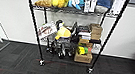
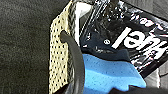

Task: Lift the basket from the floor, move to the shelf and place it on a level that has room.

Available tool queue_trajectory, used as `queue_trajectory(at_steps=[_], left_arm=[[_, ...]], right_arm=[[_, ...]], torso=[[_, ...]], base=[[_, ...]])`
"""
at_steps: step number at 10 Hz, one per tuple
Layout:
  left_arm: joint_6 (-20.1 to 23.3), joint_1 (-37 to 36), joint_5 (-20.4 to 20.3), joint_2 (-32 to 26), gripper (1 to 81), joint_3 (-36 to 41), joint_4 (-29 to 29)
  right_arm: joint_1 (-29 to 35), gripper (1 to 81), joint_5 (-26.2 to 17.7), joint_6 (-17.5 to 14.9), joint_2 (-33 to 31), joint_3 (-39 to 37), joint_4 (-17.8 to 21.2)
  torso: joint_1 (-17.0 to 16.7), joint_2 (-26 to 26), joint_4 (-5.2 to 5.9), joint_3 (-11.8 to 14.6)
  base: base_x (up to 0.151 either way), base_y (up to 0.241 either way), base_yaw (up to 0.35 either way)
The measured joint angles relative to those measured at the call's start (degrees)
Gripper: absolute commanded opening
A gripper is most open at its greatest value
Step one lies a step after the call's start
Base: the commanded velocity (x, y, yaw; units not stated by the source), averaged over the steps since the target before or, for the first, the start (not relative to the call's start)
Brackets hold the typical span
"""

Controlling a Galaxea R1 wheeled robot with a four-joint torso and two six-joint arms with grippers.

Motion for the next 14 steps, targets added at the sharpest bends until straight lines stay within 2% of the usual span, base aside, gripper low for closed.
queue_trajectory(at_steps=[2,6,11,14], left_arm=[[0.0,-0.1,0.0,1.1,81.1,-2.4,0.0],[0.0,-0.1,0.0,4.4,81.1,-7.8,0.0],[0.1,1.0,0.0,7.6,81.1,-12.9,0.0],[0.3,1.2,0.0,7.6,81.1,-15.7,0.0]], right_arm=[[0.4,81.1,-0.3,0.0,2.0,-3.8,-0.1],[0.3,81.1,-0.7,0.0,3.5,-6.1,-0.2],[-1.8,81.1,0.9,0.0,5.4,-7.9,-0.1],[-2.2,81.1,3.4,0.0,5.8,-8.5,0.0]], torso=[[0.0,0.0,0.0,0.0],[0.0,0.0,0.0,0.0],[0.0,0.0,0.0,0.0],[0.0,0.0,0.0,0.0]], base=[[0.0,0.0,0.0],[0.0,0.0,0.0],[0.0,0.0,0.0],[0.0,0.0,0.0]])
